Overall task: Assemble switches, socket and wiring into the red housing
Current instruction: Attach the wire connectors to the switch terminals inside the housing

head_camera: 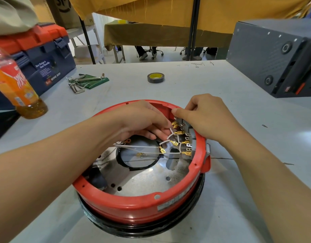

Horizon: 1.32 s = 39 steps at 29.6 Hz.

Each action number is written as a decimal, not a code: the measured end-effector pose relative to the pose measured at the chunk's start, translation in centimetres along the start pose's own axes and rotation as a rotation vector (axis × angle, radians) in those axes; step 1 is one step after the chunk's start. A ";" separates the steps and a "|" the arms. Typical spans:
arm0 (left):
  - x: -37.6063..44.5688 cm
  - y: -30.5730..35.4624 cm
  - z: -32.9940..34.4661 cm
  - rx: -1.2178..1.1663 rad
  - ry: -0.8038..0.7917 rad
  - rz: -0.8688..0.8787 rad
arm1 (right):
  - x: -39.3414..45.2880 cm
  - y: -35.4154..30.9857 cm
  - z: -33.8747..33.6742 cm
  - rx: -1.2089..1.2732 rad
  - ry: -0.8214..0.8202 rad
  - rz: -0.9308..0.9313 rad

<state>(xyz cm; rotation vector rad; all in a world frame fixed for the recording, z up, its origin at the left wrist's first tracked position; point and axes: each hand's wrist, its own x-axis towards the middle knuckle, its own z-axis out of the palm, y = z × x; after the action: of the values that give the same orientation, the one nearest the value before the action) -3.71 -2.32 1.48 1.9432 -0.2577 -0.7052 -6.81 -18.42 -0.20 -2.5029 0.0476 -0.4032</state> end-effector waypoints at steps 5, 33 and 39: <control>0.1 0.0 0.2 0.009 0.022 0.008 | -0.1 0.0 0.0 0.051 0.009 0.011; 0.3 0.0 0.8 -0.015 0.078 0.016 | -0.1 0.1 0.0 0.088 -0.004 0.014; 0.4 -0.2 0.6 0.005 0.076 0.047 | -0.1 0.1 -0.1 0.090 -0.034 0.030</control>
<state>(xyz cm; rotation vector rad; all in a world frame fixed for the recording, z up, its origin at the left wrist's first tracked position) -3.75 -2.91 0.97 1.9578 -0.2569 -0.5993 -6.96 -18.54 -0.17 -2.4167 0.0528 -0.3429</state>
